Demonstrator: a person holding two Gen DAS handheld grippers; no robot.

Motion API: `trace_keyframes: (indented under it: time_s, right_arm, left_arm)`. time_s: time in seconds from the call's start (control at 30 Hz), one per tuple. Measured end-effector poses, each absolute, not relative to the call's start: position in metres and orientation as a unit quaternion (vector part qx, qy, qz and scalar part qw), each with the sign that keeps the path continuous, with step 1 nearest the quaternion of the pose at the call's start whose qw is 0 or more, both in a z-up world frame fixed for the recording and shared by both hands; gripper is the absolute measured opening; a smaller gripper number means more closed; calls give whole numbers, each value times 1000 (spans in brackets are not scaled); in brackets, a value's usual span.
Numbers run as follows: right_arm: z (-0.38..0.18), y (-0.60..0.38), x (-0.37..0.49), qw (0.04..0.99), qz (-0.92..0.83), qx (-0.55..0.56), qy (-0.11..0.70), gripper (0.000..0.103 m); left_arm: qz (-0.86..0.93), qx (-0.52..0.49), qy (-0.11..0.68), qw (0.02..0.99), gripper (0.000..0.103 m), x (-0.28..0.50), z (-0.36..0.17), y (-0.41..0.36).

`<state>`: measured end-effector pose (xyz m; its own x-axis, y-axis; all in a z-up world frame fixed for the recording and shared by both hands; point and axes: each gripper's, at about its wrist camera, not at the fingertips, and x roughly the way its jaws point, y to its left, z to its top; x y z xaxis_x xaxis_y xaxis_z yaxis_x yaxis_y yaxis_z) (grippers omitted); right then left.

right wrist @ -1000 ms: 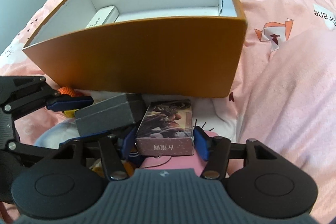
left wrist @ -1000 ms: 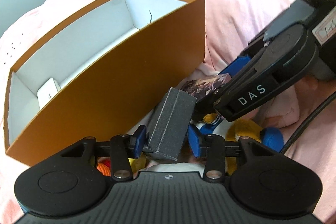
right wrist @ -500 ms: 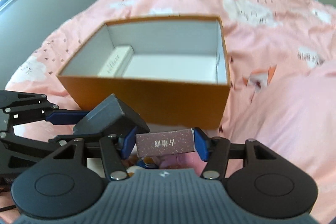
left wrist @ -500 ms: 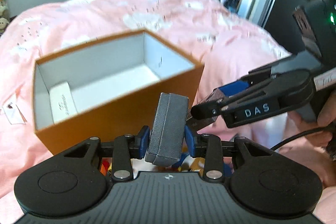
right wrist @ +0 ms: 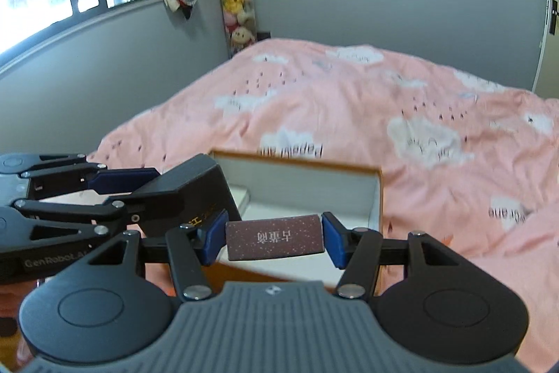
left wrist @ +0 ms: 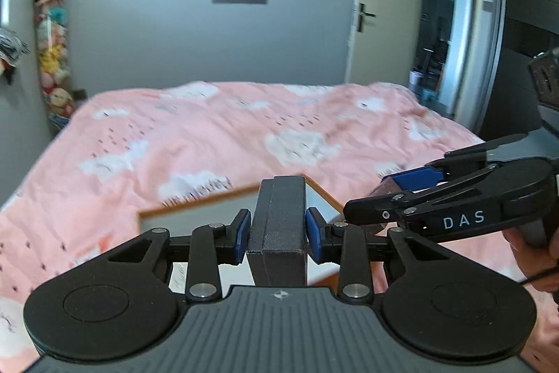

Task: Organize objects
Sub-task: 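Carry the grey box with the left tool while the right tool carries the pink box over the orange box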

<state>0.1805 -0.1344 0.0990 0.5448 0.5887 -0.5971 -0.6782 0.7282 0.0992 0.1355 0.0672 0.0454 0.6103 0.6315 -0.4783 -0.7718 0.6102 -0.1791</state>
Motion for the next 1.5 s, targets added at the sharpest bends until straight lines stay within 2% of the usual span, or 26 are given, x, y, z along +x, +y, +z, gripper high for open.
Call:
trace_keyframes:
  time_s: [0.17,0.43,0.77,0.93,1.3,1.5]
  right_arm:
    - [83,-107,217,878,349,-68,321,59]
    - [24,-78,271,858,317,-66,399,59]
    - [-19,-73,299,847,281,-54,449,60]
    - [-27,-76,300,843,274,-57,460,60]
    - [-26,-81,295,834,283,-56,471,60]
    - [-23,-81,296,832,285,-54,473,60]
  left_arm:
    - [446,-157,210,856,39,157,28,95]
    - [433,-159,286,840,39,177,-30,129]
    - [410,-129,374,822,39,199,-70,133]
    - [397,-156,381,820,39,200,-77,135]
    - [332,-318,346,818,39,175,-84,158]
    - [275,-402,332,808,43,165,-93,172]
